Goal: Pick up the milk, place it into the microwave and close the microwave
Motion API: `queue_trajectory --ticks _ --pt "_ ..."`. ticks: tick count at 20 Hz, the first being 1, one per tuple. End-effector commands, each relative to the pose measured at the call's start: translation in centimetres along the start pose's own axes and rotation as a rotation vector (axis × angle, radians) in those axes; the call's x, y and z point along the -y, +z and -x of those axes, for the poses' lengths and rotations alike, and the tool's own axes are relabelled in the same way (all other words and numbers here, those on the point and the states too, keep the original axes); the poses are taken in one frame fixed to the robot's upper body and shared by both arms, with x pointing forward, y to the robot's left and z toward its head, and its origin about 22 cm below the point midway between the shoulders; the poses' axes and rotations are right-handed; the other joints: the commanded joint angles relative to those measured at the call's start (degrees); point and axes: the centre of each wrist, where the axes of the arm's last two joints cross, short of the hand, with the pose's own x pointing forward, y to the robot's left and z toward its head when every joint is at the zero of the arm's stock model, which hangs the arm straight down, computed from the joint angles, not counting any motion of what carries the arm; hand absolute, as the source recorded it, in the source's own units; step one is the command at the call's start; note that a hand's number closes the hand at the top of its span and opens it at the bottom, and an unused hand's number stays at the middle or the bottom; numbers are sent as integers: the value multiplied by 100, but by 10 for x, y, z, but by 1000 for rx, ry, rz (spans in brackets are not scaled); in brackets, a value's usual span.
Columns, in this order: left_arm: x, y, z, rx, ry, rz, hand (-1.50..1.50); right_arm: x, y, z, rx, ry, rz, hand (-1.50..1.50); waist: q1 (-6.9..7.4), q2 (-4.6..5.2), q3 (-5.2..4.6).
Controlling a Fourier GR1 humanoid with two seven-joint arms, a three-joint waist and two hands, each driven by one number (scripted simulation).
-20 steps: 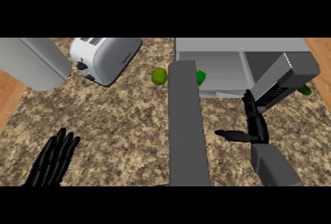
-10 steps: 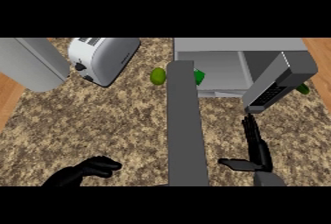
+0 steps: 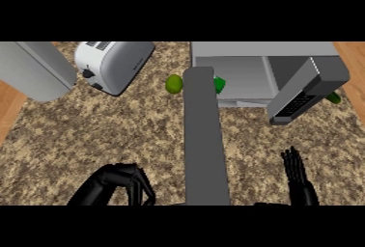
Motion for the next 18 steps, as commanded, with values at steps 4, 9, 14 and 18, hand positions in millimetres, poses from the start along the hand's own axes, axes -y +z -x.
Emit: queue_trajectory --ticks 4,9,14,18 --pt "4 -45 6 -48 -38 192 150 31 37 -23 35 -42 -10 -150 -39 18 6" --pt "53 -64 25 -120 -56 356 150 46 47 -38 54 -42 10 -150 -53 19 8" --pt "65 -88 46 -85 -96 402 150 64 60 -63 86 -31 -16 -150 -38 24 6" --pt "122 -85 41 -107 -167 426 150 54 68 -66 124 -81 -69 -150 -146 18 8"
